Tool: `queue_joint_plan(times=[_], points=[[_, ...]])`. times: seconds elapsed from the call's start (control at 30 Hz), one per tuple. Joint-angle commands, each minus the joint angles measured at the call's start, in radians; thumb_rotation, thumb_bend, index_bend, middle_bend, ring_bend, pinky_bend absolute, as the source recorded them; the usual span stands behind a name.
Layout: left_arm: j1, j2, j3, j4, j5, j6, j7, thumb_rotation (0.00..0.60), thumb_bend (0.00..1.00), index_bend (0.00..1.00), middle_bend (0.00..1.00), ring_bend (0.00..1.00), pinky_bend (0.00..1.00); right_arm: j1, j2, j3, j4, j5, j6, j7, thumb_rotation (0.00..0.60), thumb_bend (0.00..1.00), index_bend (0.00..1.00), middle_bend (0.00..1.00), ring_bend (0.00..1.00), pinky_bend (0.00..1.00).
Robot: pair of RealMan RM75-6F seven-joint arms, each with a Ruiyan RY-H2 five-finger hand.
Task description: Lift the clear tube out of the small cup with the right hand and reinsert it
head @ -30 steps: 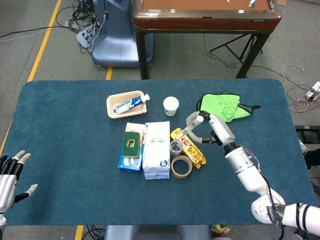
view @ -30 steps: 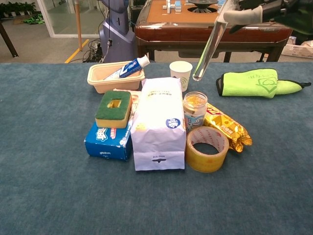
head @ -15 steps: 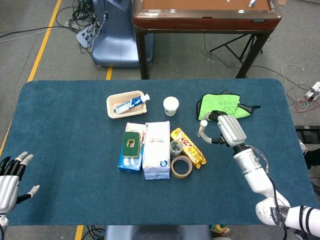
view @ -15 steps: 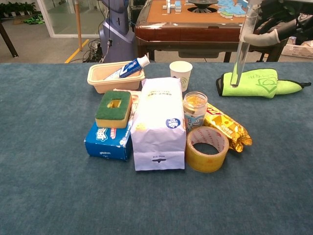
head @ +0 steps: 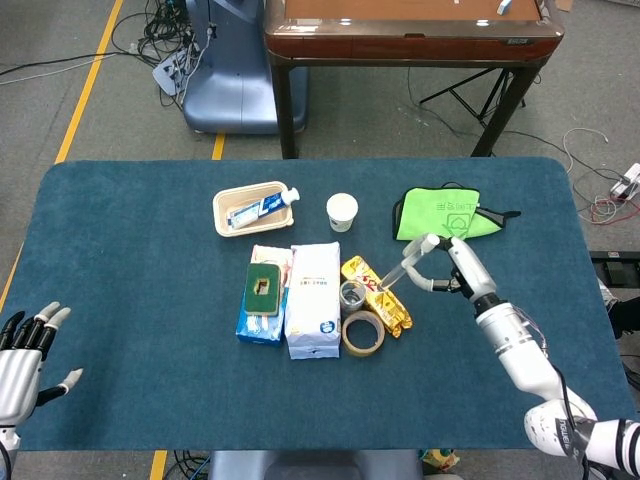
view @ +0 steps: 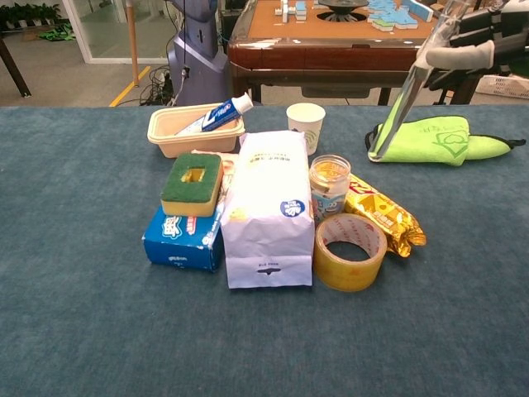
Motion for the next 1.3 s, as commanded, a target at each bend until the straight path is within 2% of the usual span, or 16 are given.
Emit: queue_joint_plan(times=[0.03, 0.1, 0.13, 0.23, 0.33, 0.5, 0.6, 0.77, 0.87, 0.97, 1.03, 1.2, 1.3], points=[[-0.002, -0.001, 0.000, 0.000, 0.000, -0.002, 0.001, 0.600, 0.19, 0.14, 0.10, 0.15, 0.05, -0.021, -0.044, -0.043, 0.092, -0.044, 0.132, -0.404, 0.600, 0.61, 0.69, 0.42, 0.29, 0.25], [-0.002, -0.001, 0.000, 0.001, -0.002, -0.004, 0.000, 0.600, 0.19, 0.14, 0.10, 0.15, 0.05, -0.022, -0.059, -0.044, 0.090, -0.032, 0.155, -0.456, 0.600, 0.61, 0.69, 0.42, 0.29, 0.25], [-0.002, -0.001, 0.000, 0.002, -0.003, -0.004, 0.000, 0.600, 0.19, 0.14, 0.10, 0.15, 0.05, -0.023, -0.058, -0.041, 0.075, -0.020, 0.148, -0.444, 0.600, 0.61, 0.69, 0.42, 0.29, 0.25], [-0.002, -0.004, -0.001, 0.005, -0.007, -0.006, 0.000, 0.600, 0.19, 0.14, 0.10, 0.15, 0.05, -0.029, -0.030, -0.014, -0.003, 0.026, 0.073, -0.280, 0.600, 0.61, 0.69, 0.42, 0.29, 0.25], [-0.002, -0.004, 0.002, 0.007, -0.008, -0.009, -0.003, 0.600, 0.19, 0.14, 0.10, 0.15, 0.05, -0.032, 0.007, 0.005, -0.037, 0.021, -0.009, -0.110, 0.600, 0.61, 0.69, 0.42, 0.29, 0.25], [0.000, -0.003, 0.001, 0.010, -0.009, -0.005, -0.008, 0.600, 0.19, 0.14, 0.10, 0.15, 0.05, -0.040, 0.025, 0.024, -0.041, -0.015, -0.064, 0.070, 0.600, 0.61, 0.69, 0.42, 0.29, 0.25], [0.000, -0.003, 0.002, 0.010, -0.009, -0.006, -0.009, 0.600, 0.19, 0.14, 0.10, 0.15, 0.05, -0.042, 0.033, 0.026, -0.030, -0.034, -0.080, 0.123, 0.600, 0.61, 0.69, 0.43, 0.29, 0.25], [-0.003, -0.006, 0.003, 0.011, -0.008, -0.010, -0.006, 0.600, 0.19, 0.14, 0.10, 0.15, 0.05, -0.043, 0.031, 0.016, -0.004, -0.049, -0.077, 0.122, 0.600, 0.61, 0.69, 0.43, 0.29, 0.25], [-0.006, -0.007, 0.003, 0.009, -0.007, -0.013, -0.001, 0.600, 0.19, 0.14, 0.10, 0.15, 0.05, -0.042, 0.009, -0.002, 0.039, -0.070, -0.020, -0.001, 0.600, 0.61, 0.69, 0.43, 0.29, 0.25], [-0.008, -0.007, 0.002, 0.007, -0.007, -0.015, 0.001, 0.600, 0.19, 0.14, 0.10, 0.15, 0.05, -0.045, -0.046, -0.018, 0.090, -0.084, 0.084, -0.197, 0.600, 0.61, 0.69, 0.43, 0.29, 0.25], [-0.009, -0.007, 0.002, 0.006, -0.009, -0.017, 0.001, 0.600, 0.19, 0.14, 0.10, 0.15, 0.05, -0.047, -0.075, -0.019, 0.093, -0.072, 0.117, -0.251, 0.600, 0.61, 0.69, 0.43, 0.29, 0.25], [-0.010, -0.006, 0.003, 0.006, -0.014, -0.023, 0.002, 0.600, 0.19, 0.14, 0.10, 0.15, 0.05, -0.049, -0.054, 0.005, 0.038, -0.013, 0.046, -0.105, 0.600, 0.61, 0.69, 0.43, 0.29, 0.25], [-0.009, -0.007, 0.003, 0.008, -0.018, -0.025, 0.001, 0.600, 0.19, 0.14, 0.10, 0.15, 0.05, -0.055, -0.021, 0.033, -0.008, 0.008, -0.031, 0.082, 0.600, 0.61, 0.69, 0.43, 0.29, 0.25]])
